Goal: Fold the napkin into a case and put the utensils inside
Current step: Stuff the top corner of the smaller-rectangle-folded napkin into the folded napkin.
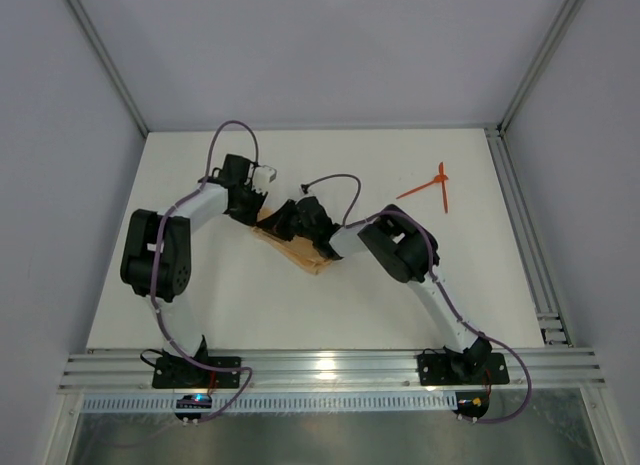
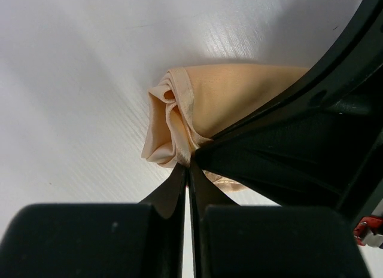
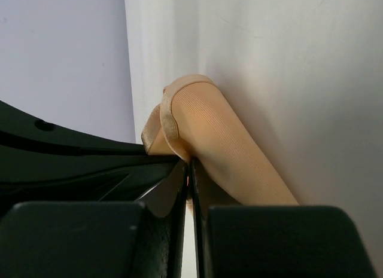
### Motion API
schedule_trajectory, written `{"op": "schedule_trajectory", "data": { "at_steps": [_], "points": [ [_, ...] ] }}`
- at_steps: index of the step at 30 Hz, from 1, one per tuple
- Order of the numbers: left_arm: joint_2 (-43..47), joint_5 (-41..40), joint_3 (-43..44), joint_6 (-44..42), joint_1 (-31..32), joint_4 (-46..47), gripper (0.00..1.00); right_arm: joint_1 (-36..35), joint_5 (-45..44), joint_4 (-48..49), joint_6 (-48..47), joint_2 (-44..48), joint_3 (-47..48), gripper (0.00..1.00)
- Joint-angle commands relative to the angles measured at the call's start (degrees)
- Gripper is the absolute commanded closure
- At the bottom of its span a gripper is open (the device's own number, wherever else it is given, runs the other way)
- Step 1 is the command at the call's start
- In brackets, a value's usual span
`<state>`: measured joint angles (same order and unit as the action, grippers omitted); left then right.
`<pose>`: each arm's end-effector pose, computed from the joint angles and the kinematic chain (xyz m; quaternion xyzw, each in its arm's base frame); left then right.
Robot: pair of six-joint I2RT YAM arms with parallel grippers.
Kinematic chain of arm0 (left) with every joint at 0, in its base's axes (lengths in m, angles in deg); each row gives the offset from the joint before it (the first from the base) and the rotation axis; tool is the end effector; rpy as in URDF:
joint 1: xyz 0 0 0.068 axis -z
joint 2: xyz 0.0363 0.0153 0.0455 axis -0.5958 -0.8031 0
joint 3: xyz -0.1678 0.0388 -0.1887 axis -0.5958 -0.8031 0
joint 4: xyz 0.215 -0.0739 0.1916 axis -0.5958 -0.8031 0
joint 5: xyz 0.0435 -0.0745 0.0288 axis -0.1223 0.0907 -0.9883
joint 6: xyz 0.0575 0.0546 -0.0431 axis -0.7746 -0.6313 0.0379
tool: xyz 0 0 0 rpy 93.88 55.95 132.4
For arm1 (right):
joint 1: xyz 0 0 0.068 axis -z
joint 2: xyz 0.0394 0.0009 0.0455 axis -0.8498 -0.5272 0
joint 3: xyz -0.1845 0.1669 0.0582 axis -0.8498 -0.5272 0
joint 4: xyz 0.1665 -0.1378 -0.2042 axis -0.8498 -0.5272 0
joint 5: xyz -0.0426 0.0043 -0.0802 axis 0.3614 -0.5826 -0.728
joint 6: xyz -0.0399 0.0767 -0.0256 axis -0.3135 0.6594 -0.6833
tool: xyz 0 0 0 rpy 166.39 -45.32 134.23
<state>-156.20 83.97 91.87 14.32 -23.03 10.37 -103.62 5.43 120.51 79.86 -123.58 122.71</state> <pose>0.4108 -0.1111 0.1009 0.2243 0.9430 -0.0758 0.2337 0.3752 0.4011 0.0282 0.1273 0.7927 0.5407 0.2511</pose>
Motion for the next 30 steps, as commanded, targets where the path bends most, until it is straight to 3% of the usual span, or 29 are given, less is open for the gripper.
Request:
{"op": "schedule_trajectory", "data": {
  "at_steps": [1,13,17,25,30],
  "points": [
    [2.1,3.2,1.8,-0.5,0.9,1.4,1.0,-0.9,-0.7,1.1,4.4,-1.8,-0.1,0.92],
    [5.6,12.1,2.8,-1.9,0.9,-4.4,1.0,-0.3,-6.2,-1.3,5.6,-1.7,1.2,0.92],
    [6.1,11.7,3.6,-3.3,0.9,-7.9,1.0,0.3,-7.5,-0.1,7.0,-1.8,0.0,0.92],
    [0.8,17.4,6.8,-0.7,0.9,-7.0,1.0,-0.2,-6.8,-0.2,7.1,-3.1,4.8,0.92],
    [-2.8,12.3,8.1,-0.4,0.8,-6.0,1.0,-0.3,-7.5,-0.2,6.9,-3.0,5.7,0.92]
  ]
}}
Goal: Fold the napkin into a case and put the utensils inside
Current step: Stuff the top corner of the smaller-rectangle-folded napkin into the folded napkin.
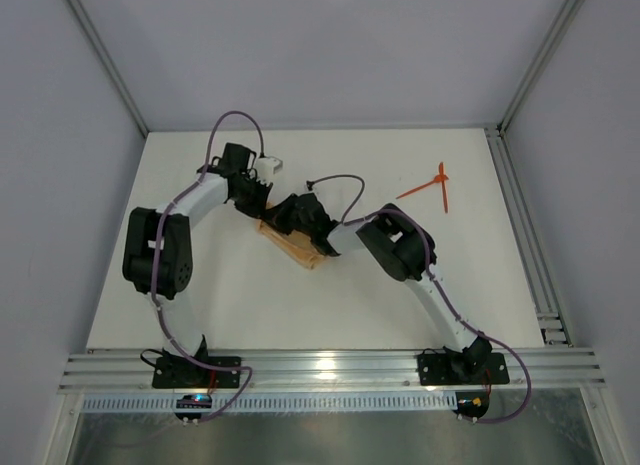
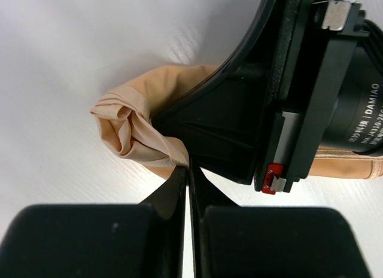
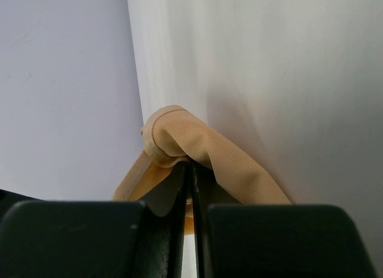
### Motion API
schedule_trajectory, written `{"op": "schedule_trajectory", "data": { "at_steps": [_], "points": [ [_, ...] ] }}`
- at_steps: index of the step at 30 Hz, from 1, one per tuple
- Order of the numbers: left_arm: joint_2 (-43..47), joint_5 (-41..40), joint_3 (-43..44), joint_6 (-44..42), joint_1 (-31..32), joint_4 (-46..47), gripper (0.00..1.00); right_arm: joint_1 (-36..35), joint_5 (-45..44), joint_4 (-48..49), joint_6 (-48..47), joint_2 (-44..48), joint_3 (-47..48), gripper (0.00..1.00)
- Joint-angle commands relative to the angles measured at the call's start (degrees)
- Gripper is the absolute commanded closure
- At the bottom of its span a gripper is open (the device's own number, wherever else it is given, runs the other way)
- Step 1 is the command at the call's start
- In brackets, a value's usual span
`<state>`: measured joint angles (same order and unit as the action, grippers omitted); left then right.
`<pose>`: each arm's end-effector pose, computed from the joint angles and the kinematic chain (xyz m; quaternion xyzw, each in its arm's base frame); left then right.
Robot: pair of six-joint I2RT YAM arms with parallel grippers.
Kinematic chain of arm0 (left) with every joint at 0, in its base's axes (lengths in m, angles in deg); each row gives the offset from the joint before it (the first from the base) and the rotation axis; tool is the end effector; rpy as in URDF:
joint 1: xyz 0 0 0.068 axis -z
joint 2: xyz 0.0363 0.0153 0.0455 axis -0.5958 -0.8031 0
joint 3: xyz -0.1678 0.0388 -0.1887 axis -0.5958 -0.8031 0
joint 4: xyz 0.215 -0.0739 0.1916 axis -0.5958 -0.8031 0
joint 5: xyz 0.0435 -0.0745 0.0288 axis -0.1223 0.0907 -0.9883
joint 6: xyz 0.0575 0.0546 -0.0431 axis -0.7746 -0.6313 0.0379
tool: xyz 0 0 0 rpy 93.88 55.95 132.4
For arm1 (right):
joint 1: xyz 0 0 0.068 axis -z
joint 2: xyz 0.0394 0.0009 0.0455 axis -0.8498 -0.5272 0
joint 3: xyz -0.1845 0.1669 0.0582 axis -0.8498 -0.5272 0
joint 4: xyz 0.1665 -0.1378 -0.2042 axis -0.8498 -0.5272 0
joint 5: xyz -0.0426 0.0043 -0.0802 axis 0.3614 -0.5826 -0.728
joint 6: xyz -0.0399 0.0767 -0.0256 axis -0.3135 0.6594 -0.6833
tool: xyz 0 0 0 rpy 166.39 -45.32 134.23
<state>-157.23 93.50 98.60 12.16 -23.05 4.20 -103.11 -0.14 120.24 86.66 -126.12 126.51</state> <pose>0.4191 -0.1263 0.1288 0.2583 0.9262 -0.1517 0.2288 0.3937 0.4018 0.0268 0.2042 0.7723 0.5426 0.2597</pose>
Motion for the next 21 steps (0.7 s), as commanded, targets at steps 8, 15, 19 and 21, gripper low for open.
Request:
{"op": "schedule_trajectory", "data": {
  "at_steps": [8,15,19,21],
  "points": [
    [-5.1,1.2,-0.2,5.2,-2.2,2.4,1.0,-0.7,-2.6,0.6,-4.0,4.9,-5.4,0.75],
    [-7.7,2.5,0.9,6.6,-2.1,2.8,1.0,-0.8,-3.3,0.0,-6.8,9.2,-8.4,0.63],
    [-8.0,1.3,0.8,6.5,-2.0,3.1,1.0,-0.7,-3.2,0.6,-6.7,9.3,-8.9,0.62],
    [-7.6,0.3,0.4,6.1,-2.0,3.4,1.0,-0.8,-3.5,0.5,-7.3,10.3,-9.7,0.63]
  ]
}}
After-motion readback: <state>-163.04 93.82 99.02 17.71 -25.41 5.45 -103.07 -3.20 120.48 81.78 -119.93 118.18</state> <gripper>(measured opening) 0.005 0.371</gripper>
